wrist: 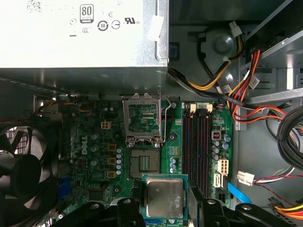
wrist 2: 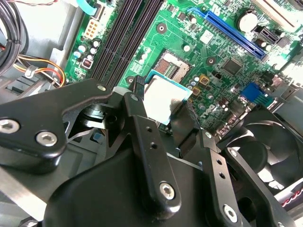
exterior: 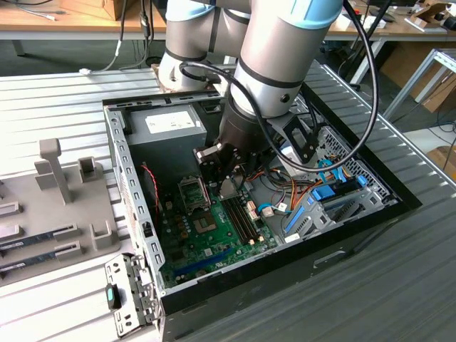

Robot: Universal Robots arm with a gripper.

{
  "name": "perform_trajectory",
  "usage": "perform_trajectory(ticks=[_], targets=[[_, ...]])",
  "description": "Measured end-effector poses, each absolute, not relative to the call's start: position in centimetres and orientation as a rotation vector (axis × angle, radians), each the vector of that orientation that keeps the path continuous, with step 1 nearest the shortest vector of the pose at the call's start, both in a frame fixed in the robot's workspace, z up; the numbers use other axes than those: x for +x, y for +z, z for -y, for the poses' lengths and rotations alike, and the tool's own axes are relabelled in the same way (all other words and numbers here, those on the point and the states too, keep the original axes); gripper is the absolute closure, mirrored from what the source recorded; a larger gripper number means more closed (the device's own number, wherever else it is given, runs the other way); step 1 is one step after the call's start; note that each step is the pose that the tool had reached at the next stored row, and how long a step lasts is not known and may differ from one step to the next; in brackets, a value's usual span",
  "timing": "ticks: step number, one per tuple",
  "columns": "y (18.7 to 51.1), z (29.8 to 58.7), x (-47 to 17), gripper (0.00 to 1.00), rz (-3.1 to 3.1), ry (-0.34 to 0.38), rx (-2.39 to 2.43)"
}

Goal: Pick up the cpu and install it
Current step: 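Pick up the cpu and move it towards the insertion slot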

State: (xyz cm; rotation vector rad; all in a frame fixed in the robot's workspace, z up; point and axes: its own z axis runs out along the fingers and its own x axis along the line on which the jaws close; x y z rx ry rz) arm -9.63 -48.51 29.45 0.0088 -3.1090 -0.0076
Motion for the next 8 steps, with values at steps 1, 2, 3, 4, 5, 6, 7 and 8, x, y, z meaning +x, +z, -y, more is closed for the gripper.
perform_trajectory(ticks=[1, 2, 3, 4, 5, 6, 7, 8], targets=[[29.44, 48.51, -9.63, 0.53, 3.109, -0.008, 0.009], [29.42, 48.51, -9.63, 0.53, 3.109, -0.008, 0.009], [29.40, 48.51, -9.63, 0.53, 3.109, -0.008, 0.009], [29.39, 48.51, -9.63, 0.53, 3.109, -0.008, 0.009], [29.24, 48.52, -9.63, 0.53, 3.109, -0.008, 0.009], [29.09, 48.52, -9.63, 0.53, 3.109, -0.008, 0.009], [29.07, 48.52, -9.63, 0.53, 3.109, -0.008, 0.009], [29.06, 48.52, -9.63, 0.53, 3.109, -0.008, 0.009]])
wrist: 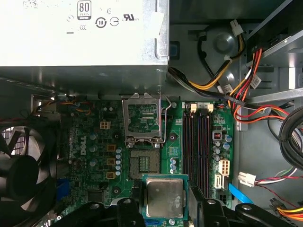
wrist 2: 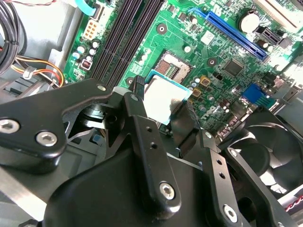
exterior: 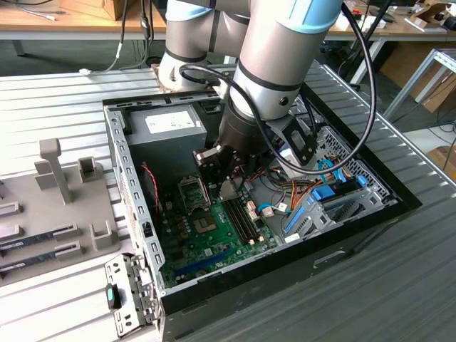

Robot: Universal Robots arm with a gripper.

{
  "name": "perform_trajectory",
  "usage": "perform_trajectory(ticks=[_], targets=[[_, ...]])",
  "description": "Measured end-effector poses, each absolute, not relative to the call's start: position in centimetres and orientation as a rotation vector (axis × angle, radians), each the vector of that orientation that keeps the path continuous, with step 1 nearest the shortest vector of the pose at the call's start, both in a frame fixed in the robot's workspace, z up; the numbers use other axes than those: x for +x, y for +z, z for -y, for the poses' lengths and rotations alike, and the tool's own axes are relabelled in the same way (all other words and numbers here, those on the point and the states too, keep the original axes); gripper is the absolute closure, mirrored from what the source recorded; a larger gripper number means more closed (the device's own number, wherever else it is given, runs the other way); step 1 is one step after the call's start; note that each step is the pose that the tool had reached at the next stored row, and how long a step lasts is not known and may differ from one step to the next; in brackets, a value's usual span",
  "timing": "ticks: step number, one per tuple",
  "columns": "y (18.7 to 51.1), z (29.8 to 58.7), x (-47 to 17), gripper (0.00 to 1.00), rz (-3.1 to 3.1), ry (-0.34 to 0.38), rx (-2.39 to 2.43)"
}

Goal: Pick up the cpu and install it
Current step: 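Pick up the cpu and move it towards the insertion slot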

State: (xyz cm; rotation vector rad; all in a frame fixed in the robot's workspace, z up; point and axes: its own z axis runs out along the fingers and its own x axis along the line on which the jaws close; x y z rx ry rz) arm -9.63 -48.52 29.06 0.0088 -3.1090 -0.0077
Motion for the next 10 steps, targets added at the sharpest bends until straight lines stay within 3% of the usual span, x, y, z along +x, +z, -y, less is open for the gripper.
perform_trajectory(ticks=[10], targets=[[28.82, 48.52, -9.63, 0.53, 3.109, -0.008, 0.009]])
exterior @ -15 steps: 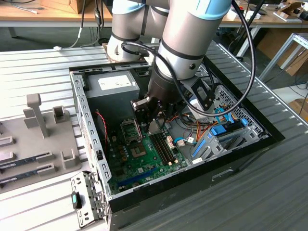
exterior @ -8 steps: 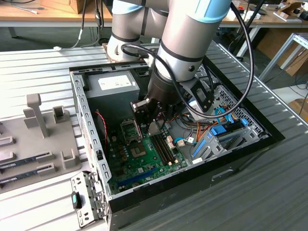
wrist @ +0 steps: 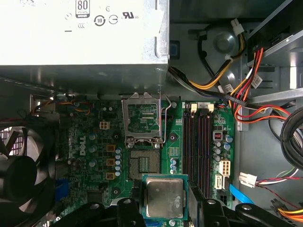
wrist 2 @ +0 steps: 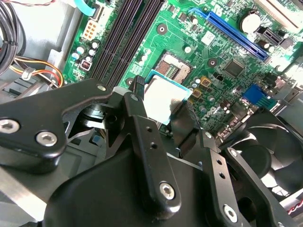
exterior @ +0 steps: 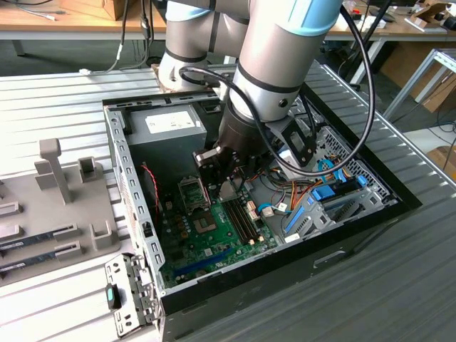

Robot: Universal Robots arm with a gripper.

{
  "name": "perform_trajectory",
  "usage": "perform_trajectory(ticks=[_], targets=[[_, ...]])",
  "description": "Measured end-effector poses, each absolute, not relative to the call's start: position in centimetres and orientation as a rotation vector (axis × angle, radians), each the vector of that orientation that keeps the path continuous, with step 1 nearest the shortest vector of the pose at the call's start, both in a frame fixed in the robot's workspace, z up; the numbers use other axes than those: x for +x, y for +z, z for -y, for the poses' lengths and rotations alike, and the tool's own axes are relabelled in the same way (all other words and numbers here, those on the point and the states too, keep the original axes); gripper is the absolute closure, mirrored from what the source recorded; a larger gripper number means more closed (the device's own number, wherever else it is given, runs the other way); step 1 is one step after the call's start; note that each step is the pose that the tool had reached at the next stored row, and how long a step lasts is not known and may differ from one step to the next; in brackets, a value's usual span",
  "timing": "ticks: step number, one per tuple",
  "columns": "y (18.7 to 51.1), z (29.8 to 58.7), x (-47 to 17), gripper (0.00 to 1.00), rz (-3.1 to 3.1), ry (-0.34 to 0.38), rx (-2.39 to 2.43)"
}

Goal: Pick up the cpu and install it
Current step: 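Pick up the cpu and move it towards the insertion slot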

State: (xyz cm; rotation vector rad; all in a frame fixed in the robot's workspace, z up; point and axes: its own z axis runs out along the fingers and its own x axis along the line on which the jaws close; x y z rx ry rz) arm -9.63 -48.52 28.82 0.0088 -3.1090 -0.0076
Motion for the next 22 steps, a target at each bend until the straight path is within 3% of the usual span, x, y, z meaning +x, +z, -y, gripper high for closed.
perform_trajectory(ticks=[22], targets=[[28.42, 48.53, -9.63, 0.53, 3.109, -0.008, 0.009]])
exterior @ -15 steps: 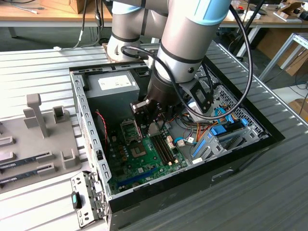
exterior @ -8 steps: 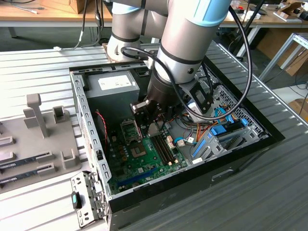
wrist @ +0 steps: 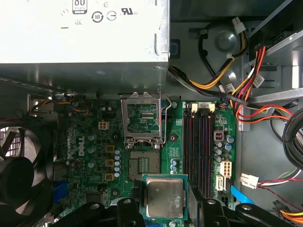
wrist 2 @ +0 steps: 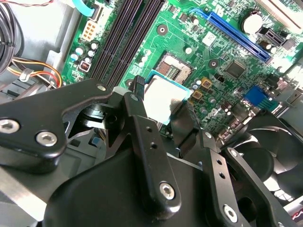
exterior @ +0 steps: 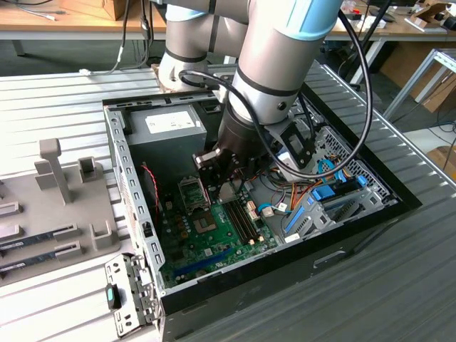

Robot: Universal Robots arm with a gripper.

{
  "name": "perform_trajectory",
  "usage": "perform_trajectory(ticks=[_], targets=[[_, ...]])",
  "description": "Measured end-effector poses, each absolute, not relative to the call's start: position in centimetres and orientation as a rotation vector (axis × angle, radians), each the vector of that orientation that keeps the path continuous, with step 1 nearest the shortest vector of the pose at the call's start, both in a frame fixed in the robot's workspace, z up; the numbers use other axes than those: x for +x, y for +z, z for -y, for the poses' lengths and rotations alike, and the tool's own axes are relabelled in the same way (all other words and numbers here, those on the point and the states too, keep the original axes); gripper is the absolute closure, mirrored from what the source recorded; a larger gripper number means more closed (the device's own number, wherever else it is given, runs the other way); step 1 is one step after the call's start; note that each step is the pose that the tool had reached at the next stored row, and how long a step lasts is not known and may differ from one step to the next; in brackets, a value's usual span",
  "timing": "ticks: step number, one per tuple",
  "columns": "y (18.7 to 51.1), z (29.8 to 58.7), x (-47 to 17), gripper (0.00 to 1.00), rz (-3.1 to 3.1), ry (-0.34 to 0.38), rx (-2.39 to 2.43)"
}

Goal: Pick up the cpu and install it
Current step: 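Pick up the cpu and move it towards the insertion slot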

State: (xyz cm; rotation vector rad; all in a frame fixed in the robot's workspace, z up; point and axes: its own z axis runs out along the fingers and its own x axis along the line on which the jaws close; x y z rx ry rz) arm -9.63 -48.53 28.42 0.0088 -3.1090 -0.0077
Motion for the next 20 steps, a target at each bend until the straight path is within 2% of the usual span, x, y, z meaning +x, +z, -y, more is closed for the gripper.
perform_trajectory(ticks=[20], targets=[[28.01, 48.54, -9.63, 0.53, 3.109, -0.008, 0.009]])
